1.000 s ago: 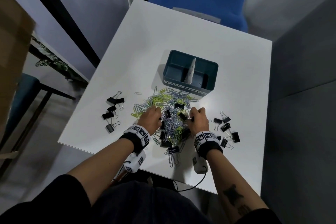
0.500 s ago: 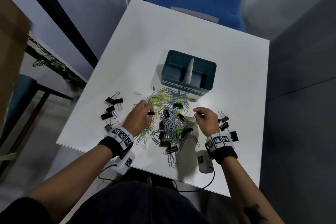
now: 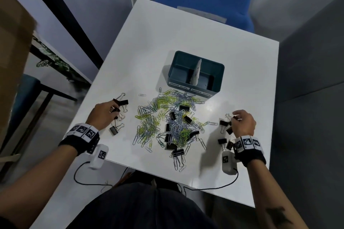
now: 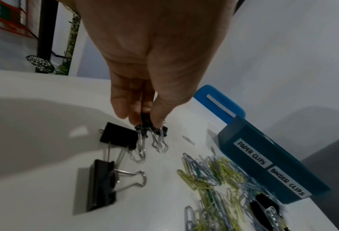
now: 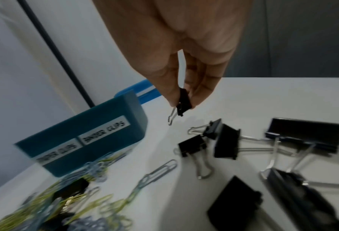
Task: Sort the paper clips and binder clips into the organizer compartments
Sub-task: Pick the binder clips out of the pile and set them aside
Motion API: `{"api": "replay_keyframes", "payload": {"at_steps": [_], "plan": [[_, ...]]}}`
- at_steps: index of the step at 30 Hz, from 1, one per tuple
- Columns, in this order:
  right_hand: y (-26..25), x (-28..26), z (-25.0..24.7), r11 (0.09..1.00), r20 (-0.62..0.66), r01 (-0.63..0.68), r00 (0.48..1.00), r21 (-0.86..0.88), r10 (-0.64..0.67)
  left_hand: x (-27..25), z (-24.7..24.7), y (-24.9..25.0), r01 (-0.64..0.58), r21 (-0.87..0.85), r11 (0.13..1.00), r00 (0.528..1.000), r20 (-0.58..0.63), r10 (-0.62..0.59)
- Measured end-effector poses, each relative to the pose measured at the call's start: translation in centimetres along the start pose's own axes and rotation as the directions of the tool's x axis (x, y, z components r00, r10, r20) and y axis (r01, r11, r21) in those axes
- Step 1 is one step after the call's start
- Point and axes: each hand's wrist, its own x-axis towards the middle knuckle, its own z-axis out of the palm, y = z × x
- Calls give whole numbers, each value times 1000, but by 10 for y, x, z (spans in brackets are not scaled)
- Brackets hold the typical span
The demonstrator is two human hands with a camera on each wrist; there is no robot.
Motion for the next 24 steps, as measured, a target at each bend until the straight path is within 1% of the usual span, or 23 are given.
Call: {"api": "replay_keyframes", "payload": {"at_steps": [1,3,7,9,12,14,15,16,17,19,21,22,24], "plan": [[4,3,-3,999,-1,-38,999,-11,38,2,0,-2,-1,16,1000,999,35,1],[12,7,-5,996,11,-82,997,-19,82,6,2,-4,-16,50,999,998,68,13],[21,9,-1,995,37,-97,995,-16,98,9,5,-1,-103,132,986,994,59,96],[20,6,-2,997,31,-69,997,-22,70,6,6,3,-138,175,975,990,34,134],[17,-5,-3,995,-13,55,998,-87,-56,-6,10,11,-210,244,947,975,-19,222],[13,-19,-1,985,-36,140,989,-97,-145,-19,17,19,-306,270,913,950,19,313],[11,-28,2,979,-9,176,984,-100,-178,-27,23,23,-368,272,889,929,64,365],[11,-38,6,972,48,213,977,-97,-209,-35,30,29,-425,273,863,905,119,408],[10,-50,10,962,129,253,962,-98,-240,-44,37,35,-473,276,837,880,181,438],[8,-75,19,936,299,325,914,-134,-274,-59,53,44,-565,277,777,820,293,492],[7,-95,27,909,434,369,863,-194,-258,-68,70,51,-636,263,725,761,374,531],[7,-105,30,896,490,390,836,-215,-247,-70,78,55,-657,264,706,740,402,539],[6,-123,39,875,576,410,792,-257,-202,-75,90,67,-679,286,676,720,436,540]]}}
